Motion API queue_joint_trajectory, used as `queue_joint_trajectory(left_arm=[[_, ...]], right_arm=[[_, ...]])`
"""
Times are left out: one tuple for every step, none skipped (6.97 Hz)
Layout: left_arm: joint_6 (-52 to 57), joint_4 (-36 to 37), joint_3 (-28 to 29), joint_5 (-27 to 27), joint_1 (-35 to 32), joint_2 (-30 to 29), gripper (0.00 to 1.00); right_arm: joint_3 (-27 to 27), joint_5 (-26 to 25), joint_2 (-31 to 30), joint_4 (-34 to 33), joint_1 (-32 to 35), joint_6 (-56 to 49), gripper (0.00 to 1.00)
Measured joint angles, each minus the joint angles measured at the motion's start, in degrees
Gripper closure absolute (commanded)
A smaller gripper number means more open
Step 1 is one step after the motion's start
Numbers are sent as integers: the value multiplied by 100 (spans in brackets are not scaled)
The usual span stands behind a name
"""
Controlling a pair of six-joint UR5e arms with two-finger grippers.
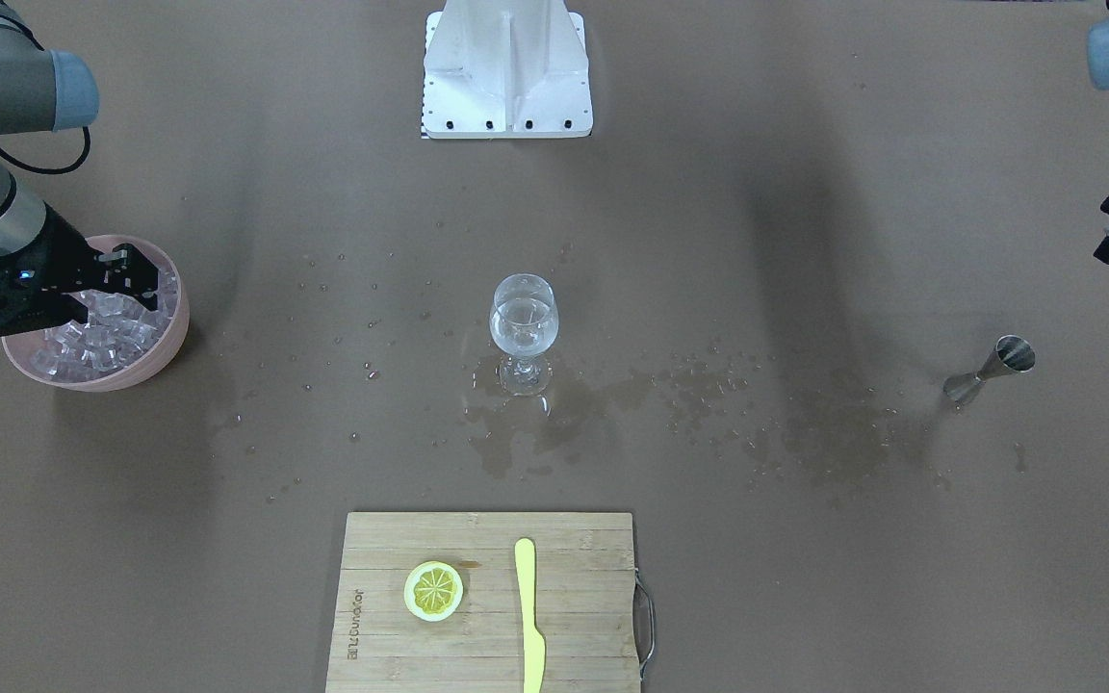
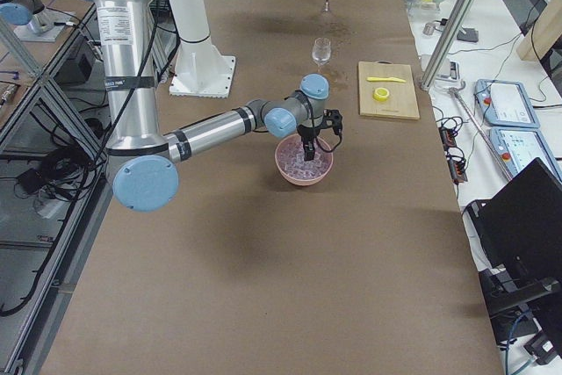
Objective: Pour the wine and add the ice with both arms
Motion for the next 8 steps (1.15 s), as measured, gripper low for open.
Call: queue_joint_trajectory(left_arm=[[-1, 0, 7, 1, 0, -9, 1], [-2, 0, 11, 2, 0, -15, 1], [-2, 0, 13, 1, 0, -20, 1], [-2, 0, 14, 1, -1, -23, 1], [-2, 0, 15, 1, -1, -23, 1], [-4, 0, 15, 2, 0, -24, 1], [-8, 0, 15, 2, 0, -24, 1], [-23, 0, 15, 1, 0, -35, 1]], right_arm=[[43, -12, -72, 4, -3, -7, 22], [58, -25, -120, 4, -11, -20, 27], [47, -34, -141, -2, -18, -26, 27], [24, -39, -156, -8, -32, -28, 33], [14, -58, -167, -10, -60, -29, 47], [13, -83, -174, -15, -83, -29, 74], [12, -95, -181, -23, -89, -30, 100], [13, -99, -199, -25, -89, -32, 100]])
